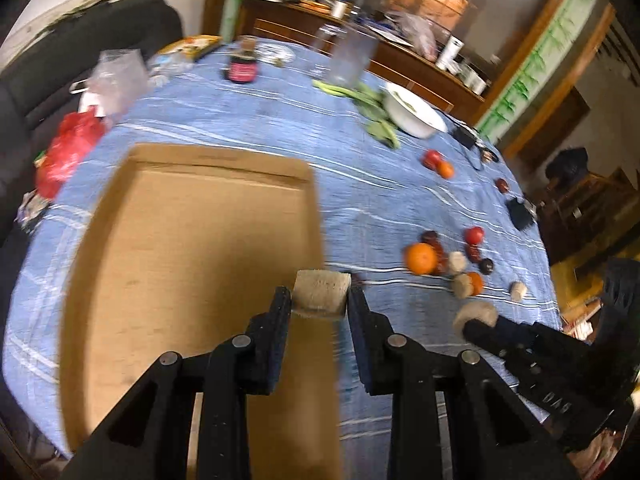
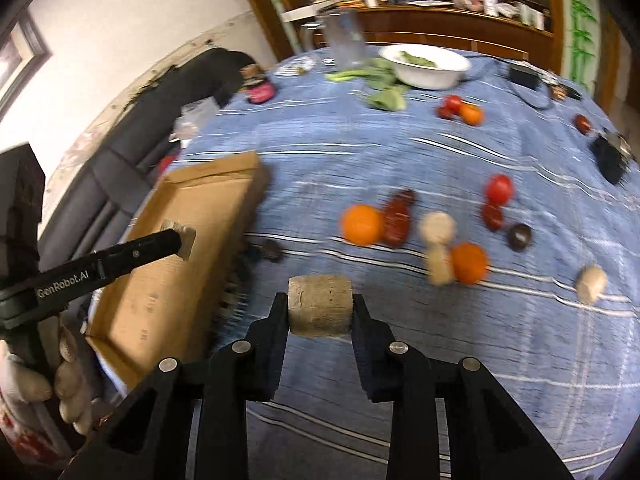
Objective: Organize fruits
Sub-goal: 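Carry both beige pieces over the cardboard box and open both tools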
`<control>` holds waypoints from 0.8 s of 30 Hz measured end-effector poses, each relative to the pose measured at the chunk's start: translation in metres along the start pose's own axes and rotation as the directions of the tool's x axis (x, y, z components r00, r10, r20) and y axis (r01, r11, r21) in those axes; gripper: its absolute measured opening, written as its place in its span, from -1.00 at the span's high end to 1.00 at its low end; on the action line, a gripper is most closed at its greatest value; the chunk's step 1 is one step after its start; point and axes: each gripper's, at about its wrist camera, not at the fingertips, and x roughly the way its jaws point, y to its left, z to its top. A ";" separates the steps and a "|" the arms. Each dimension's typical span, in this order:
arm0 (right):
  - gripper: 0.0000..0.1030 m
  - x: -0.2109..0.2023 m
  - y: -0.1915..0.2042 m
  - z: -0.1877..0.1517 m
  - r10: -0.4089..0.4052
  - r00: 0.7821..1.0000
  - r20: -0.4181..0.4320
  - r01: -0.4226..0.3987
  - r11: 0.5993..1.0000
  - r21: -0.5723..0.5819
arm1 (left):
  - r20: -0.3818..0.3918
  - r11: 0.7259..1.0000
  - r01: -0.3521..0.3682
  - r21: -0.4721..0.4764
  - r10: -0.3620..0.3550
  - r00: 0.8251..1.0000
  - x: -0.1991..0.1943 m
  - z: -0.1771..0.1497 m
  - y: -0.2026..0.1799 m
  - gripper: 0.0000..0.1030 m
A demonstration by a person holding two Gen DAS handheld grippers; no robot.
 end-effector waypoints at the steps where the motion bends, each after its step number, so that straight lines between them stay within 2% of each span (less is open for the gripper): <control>1: 0.37 0.002 0.009 0.002 0.019 1.000 -0.005 -0.019 1.000 -0.010 | -0.003 1.000 -0.012 -0.007 0.012 1.000 -0.003 -0.001 0.008 0.45; 4: 0.36 0.012 0.039 0.010 0.088 0.996 -0.032 -0.089 0.995 -0.046 | -0.022 0.998 -0.054 -0.030 0.053 0.998 -0.014 -0.010 0.039 0.45; 9: 0.36 0.044 0.097 0.005 0.188 0.973 -0.135 -0.205 0.970 -0.127 | -0.083 0.990 -0.123 -0.069 0.117 0.990 -0.020 -0.031 0.081 0.45; 16: 0.36 0.088 0.142 -0.026 0.181 0.946 -0.267 -0.244 0.944 -0.222 | -0.157 0.985 -0.154 -0.077 0.141 0.977 -0.014 -0.053 0.098 0.45; 24: 0.35 0.109 0.153 -0.036 0.137 0.946 -0.293 -0.218 0.939 -0.266 | -0.174 0.984 -0.153 -0.088 0.136 0.975 -0.010 -0.056 0.101 0.44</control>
